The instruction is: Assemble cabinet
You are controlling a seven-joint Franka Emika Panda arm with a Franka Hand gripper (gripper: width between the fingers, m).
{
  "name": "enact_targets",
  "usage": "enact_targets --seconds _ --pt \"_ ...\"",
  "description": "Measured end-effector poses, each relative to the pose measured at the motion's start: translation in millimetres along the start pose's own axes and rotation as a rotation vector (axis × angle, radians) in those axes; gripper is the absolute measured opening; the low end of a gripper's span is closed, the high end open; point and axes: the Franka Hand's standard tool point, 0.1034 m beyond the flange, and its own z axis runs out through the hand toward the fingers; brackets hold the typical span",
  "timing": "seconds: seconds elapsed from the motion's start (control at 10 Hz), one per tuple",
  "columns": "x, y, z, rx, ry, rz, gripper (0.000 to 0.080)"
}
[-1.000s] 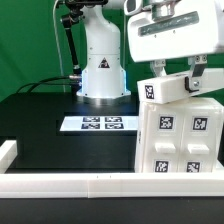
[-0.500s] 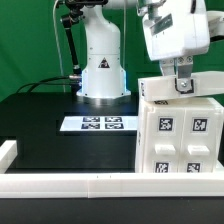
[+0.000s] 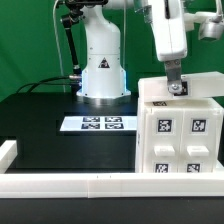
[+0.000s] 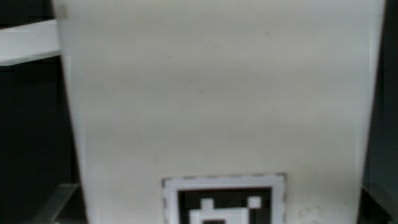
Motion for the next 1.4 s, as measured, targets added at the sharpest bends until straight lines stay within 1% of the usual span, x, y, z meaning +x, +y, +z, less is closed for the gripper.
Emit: enact_targets --seconds 0.2,0.3,0.4,0.5,0.9,1.0,1.1,1.3,1.4 --pt "-0.9 0.0 0.1 0.0 -0.012 0.062 0.0561" --pt "-1.4 0.3 -0.1 -0.001 -0.013 0.033 0.0635" --pt "-2.2 -0.3 -1.9 0.001 -0.016 0.003 0.0763" --pt "-3.6 -1.1 -5.4 0.004 -0.019 -0.016 0.0789" --pt "-15.8 -10.5 -36.7 0.036 -0.061 -0.043 0.0797" --pt "-18.7 -14.9 -43.7 0.049 -0.067 -0.049 0.0797" --pt "-21.0 -17.1 -46.8 0.05 -0.07 -0.06 0.0797" --pt "-20.9 -16.8 -45.7 0.051 -0.068 -0.088 0.0797" --pt "-20.9 -16.8 -45.7 0.055 -0.064 -0.216 0.0797"
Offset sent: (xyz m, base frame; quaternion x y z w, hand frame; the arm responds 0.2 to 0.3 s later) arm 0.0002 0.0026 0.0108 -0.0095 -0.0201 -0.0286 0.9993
